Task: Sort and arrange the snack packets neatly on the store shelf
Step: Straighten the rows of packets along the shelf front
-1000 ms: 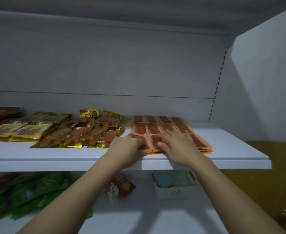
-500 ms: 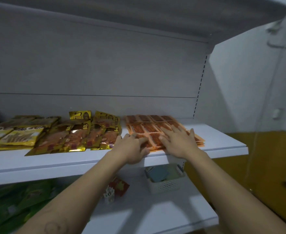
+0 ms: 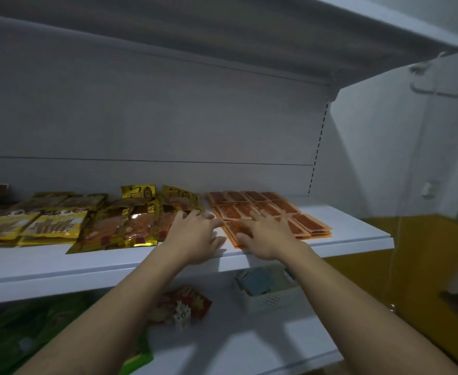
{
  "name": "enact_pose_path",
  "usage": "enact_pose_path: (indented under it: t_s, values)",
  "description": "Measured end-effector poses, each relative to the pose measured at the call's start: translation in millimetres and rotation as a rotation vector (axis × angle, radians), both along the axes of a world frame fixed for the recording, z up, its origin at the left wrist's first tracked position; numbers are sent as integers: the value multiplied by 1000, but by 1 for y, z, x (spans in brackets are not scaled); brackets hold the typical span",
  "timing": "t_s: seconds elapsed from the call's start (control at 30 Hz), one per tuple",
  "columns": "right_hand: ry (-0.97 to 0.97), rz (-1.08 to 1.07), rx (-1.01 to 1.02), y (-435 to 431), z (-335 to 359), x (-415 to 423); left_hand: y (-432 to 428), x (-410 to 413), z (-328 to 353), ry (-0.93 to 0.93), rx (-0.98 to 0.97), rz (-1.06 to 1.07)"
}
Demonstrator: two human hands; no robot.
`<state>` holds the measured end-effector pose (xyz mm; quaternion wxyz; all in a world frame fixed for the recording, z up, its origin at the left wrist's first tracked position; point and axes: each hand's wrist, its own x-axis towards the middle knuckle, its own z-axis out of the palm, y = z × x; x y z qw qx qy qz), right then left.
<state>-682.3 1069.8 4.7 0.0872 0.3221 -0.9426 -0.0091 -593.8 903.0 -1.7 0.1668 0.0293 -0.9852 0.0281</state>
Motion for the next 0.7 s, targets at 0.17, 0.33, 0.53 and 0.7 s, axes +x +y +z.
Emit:
enact_pose_path:
  t_s: [0.17, 0.33, 0.53, 0.7]
  values:
    - [-136, 5, -127, -4, 5, -10, 0, 0, 0, -3, 40, -4]
    - [-118, -159, -119, 31, 18, -48, 21, -23, 8, -61, 49, -15]
    - [-195, -109, -53, 44, -5, -64, 53, -50, 3, -159, 113, -26]
    - [-302, -29, -70, 47, -8, -77, 48, -59, 6, -192, 134, -8]
